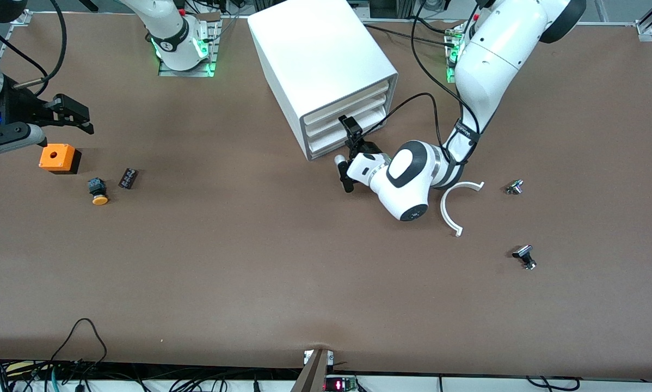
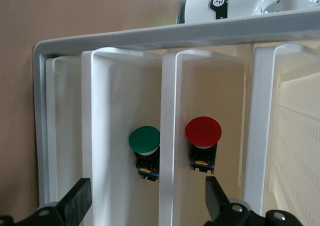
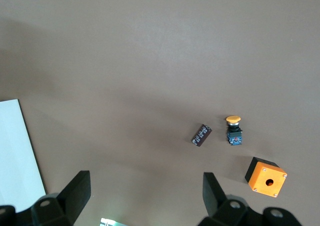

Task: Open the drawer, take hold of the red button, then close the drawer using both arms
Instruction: 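Hook the left gripper onto the drawer handle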

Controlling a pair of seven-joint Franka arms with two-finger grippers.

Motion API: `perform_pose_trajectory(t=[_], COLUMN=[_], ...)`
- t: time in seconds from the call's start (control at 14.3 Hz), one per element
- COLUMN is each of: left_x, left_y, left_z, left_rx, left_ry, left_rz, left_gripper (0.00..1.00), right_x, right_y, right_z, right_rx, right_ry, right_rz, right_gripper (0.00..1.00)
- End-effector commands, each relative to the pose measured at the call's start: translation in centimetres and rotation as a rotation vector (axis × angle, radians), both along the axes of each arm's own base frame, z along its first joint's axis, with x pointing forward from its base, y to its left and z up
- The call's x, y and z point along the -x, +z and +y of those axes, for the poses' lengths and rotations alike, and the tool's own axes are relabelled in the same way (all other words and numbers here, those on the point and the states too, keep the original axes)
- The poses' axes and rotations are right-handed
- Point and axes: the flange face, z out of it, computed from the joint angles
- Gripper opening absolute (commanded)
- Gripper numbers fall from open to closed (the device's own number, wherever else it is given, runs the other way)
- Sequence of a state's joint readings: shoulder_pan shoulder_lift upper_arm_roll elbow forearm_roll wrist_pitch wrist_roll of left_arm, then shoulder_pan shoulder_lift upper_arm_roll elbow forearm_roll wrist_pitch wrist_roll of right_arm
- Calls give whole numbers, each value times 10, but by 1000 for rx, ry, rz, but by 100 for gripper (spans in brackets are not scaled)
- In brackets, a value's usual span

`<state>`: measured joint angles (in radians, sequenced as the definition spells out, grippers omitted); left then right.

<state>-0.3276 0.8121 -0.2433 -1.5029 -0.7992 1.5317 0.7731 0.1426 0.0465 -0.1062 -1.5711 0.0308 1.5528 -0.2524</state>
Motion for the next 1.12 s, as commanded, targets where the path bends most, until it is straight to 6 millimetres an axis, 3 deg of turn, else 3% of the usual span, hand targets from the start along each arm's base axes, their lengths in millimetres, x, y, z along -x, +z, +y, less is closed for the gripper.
perform_pose_trajectory(t=[0.0, 0.63, 0.84, 0.91, 1.05], left_x=[3, 10, 18, 18, 18], left_y=[3, 20, 27, 28, 29], left_z=[0, -1, -15, -16, -15], left_rx=[38, 69, 72, 71, 71], left_ry=[-2, -42, -56, -56, -57], left_rz=[13, 49, 49, 48, 46], left_gripper=[100, 100, 99, 91, 62], right_x=[-3, -6, -10, -11, -12], right_y=[4, 0, -3, -4, -6], right_z=[-6, -10, -8, -8, -8], right_rx=[6, 18, 16, 14, 12], right_ry=[-20, -23, -9, -6, -6], right_rz=[0, -2, -12, -9, -6], right_gripper=[99, 99, 99, 99, 99])
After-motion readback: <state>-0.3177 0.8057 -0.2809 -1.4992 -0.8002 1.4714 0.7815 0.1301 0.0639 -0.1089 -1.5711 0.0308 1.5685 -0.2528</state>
